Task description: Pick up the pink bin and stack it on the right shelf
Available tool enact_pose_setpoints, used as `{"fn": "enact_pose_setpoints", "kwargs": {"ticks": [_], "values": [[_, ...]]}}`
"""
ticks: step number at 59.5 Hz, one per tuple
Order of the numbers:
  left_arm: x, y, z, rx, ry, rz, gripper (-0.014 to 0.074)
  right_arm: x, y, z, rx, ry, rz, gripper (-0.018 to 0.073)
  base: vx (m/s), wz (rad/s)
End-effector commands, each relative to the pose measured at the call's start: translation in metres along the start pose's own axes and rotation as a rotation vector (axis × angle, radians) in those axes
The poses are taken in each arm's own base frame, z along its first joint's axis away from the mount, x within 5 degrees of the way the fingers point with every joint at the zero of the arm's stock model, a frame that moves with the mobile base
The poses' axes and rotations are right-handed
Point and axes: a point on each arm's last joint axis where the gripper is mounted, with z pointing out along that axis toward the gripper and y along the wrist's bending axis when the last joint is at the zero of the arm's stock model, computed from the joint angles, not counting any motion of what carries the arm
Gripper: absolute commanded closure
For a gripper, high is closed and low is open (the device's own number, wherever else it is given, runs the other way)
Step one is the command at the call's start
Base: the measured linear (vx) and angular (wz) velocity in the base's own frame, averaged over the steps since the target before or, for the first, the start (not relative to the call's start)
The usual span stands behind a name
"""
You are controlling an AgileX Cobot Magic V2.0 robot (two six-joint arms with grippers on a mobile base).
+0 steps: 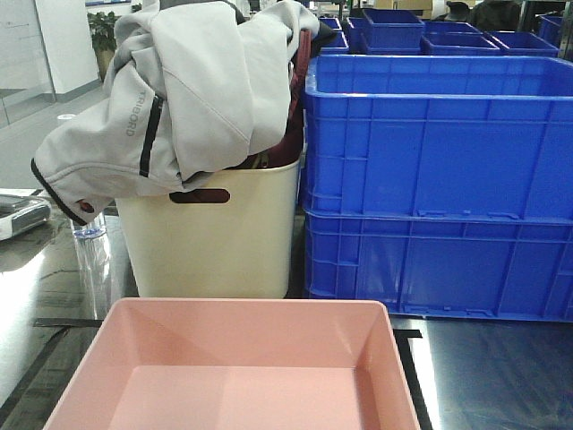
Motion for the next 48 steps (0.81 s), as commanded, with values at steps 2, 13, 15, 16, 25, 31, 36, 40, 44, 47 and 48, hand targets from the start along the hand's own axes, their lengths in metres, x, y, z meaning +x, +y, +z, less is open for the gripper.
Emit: {"fn": "enact_pose_setpoints", "kwargs": {"ticks": [2,13,15,16,25,31,36,40,44,47,48], "values": [[-0.0037,0.0008,0.0002,-0.005,-0.200,-0.018,0.0602,-0.0115,-0.0015,-0.0041,0.013,-0.077,-0.009,0.0571,0.00,0.00],[-0.0039,0.0006,0.0000,-0.003,-0.170,-0.016,0.0602,-0.0115,-0.0015,-0.0041,0.013,-0.077,-0.009,0.0568,0.00,0.00],[-0.0031,0.0006,0.0001,-0.002,-0.165,-0.016,0.0602,-0.0115,-0.0015,-0.0041,0.013,-0.077,-0.009,0.0568,0.00,0.00],[-0.0027,0.0006,0.0002,-0.002,-0.163,-0.016,0.0602,-0.0115,-0.0015,-0.0041,0.013,-0.077,-0.009,0.0568,0.00,0.00],[-0.0026,0.0005,0.0002,0.000,-0.162,-0.016,0.0602,-0.0115,-0.0015,-0.0041,0.013,-0.077,-0.009,0.0568,0.00,0.00],[-0.0026,-0.0003,0.0002,0.014,-0.161,-0.016,0.0602,-0.0115,-0.0015,-0.0041,0.013,-0.077,-0.009,0.0568,0.00,0.00],[-0.0026,-0.0009,0.0002,0.024,-0.161,-0.017,0.0602,-0.0115,-0.0015,-0.0041,0.013,-0.077,-0.009,0.0568,0.00,0.00],[-0.0026,-0.0014,0.0002,0.034,-0.161,-0.018,0.0602,-0.0115,-0.0015,-0.0041,0.013,-0.077,-0.009,0.0568,0.00,0.00],[-0.0025,-0.0014,0.0002,0.034,-0.160,-0.018,0.0602,-0.0115,-0.0015,-0.0041,0.013,-0.077,-0.009,0.0568,0.00,0.00],[-0.0029,-0.0013,0.0001,0.032,-0.161,-0.018,0.0602,-0.0115,-0.0015,-0.0041,0.013,-0.077,-0.009,0.0568,0.00,0.00],[-0.0030,-0.0013,0.0001,0.032,-0.162,-0.018,0.0602,-0.0115,-0.0015,-0.0041,0.013,-0.077,-0.009,0.0568,0.00,0.00]]}}
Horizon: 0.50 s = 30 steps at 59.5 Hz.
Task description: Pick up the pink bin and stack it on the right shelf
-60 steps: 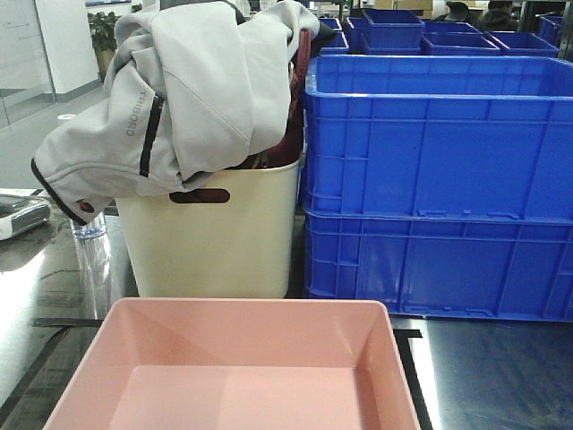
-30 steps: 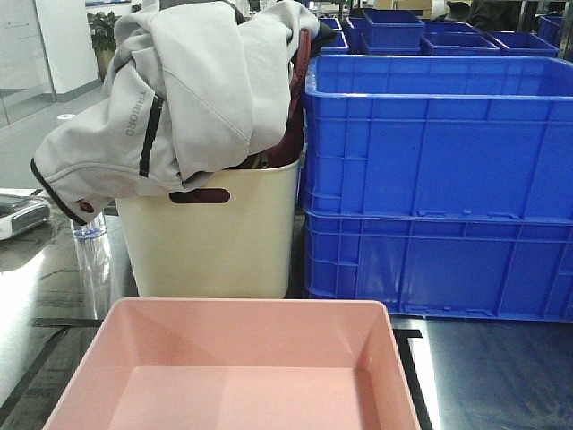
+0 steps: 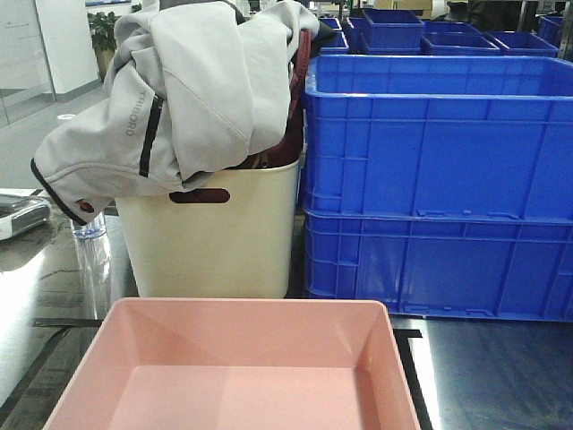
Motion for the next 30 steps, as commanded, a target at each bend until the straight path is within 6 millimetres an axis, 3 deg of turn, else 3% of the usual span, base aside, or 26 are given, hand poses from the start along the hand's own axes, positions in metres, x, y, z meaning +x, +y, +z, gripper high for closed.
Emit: {"fn": "enact_pose_setpoints", "kwargs": {"ticks": [1,30], "values": [[-0.0055,0.0001,-0.0014,0.002,-0.092,-0.015,0.0602,-0.0115,-0.0015,-0.0041,0.013,-0.077,-0.009,0.0568,0.00,0.00],[-0.0054,0.0001,-0.0014,0.002,-0.091,-0.015,0.0602,-0.0115,-0.0014,-0.0041,0.012,-0.077,-0.009,0.0568,0.00,0.00]]}}
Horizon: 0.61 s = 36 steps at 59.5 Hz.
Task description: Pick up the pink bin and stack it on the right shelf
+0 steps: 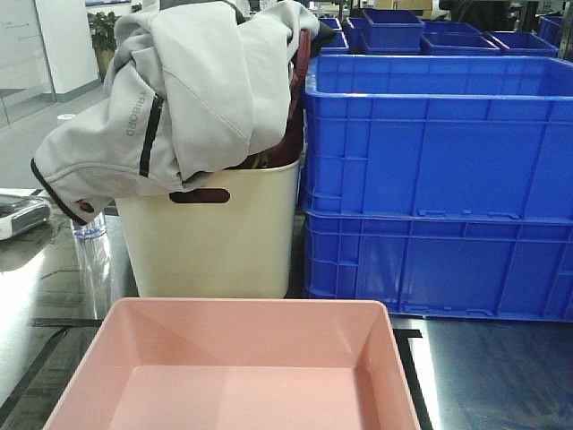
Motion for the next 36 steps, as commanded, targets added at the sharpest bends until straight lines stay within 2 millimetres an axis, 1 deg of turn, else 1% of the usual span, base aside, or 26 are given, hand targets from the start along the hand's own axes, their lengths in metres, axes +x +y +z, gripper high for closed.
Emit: {"fn": "enact_pose_setpoints", "kwargs": {"ticks": [1,9,13,19,28,32,36], "values": [[-0.005,0.000,-0.001,0.002,-0.091,-0.014,0.0602,-0.012,-0.001,-0.004,0.012,-0.077,-0.009,0.0568,0.00,0.00],[-0.005,0.000,-0.001,0.002,-0.091,-0.014,0.0602,-0.012,-0.001,-0.004,0.012,-0.078,-0.009,0.0568,0.00,0.00],[-0.005,0.000,-0.001,0.002,-0.091,-0.014,0.0602,-0.010,-0.002,-0.008,0.030,-0.102,-0.011,0.0568,0.00,0.00],[-0.005,0.000,-0.001,0.002,-0.090,-0.014,0.0602,-0.013,-0.008,-0.017,0.127,-0.205,0.016,0.0568,0.00,0.00],[-0.005,0.000,-0.001,0.002,-0.090,-0.014,0.0602,-0.020,-0.014,-0.036,0.319,-0.427,0.079,0.0568,0.00,0.00],[-0.005,0.000,-0.001,0.002,-0.090,-0.014,0.0602,-0.019,-0.015,-0.043,0.390,-0.478,0.099,0.0568,0.00,0.00],[-0.005,0.000,-0.001,0.002,-0.090,-0.014,0.0602,-0.015,-0.015,-0.046,0.443,-0.477,0.113,0.0568,0.00,0.00]]}}
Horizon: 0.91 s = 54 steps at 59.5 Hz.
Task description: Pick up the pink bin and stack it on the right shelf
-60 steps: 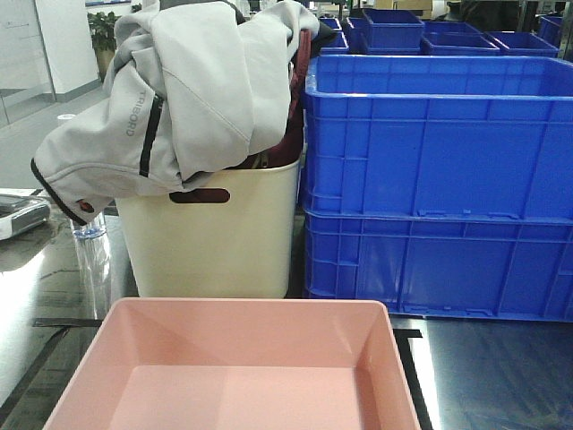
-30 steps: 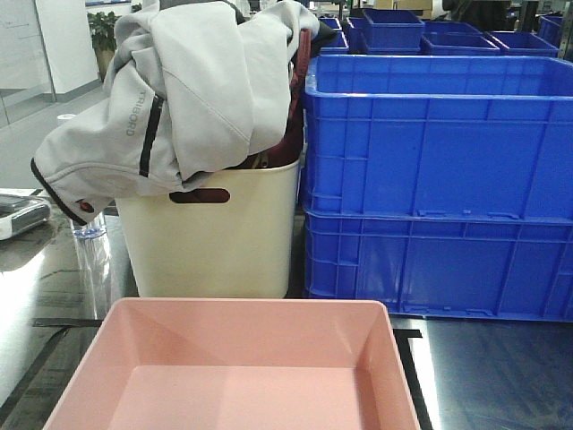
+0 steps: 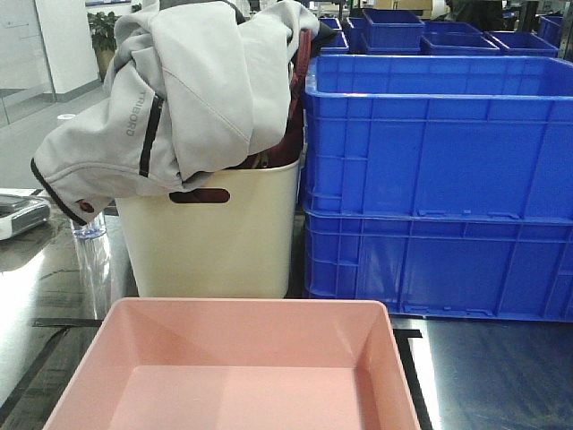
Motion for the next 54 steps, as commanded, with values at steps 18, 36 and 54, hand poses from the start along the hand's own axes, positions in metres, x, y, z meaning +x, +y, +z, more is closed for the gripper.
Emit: {"fn": "enact_pose_setpoints", "kwargs": {"ticks": [18,36,54], "values": [[-0.005,0.000,-0.001,0.002,-0.090,-0.014,0.0602,0.053,0.000,0.040,0.130,-0.163,-0.011,0.0568,0.00,0.00],[-0.005,0.000,-0.001,0.002,-0.090,-0.014,0.0602,0.086,0.005,0.053,0.147,-0.344,-0.020,0.0568,0.00,0.00],[-0.005,0.000,-0.001,0.002,-0.090,-0.014,0.0602,0.110,0.007,0.055,0.157,-0.438,0.054,0.0568,0.00,0.00]]}}
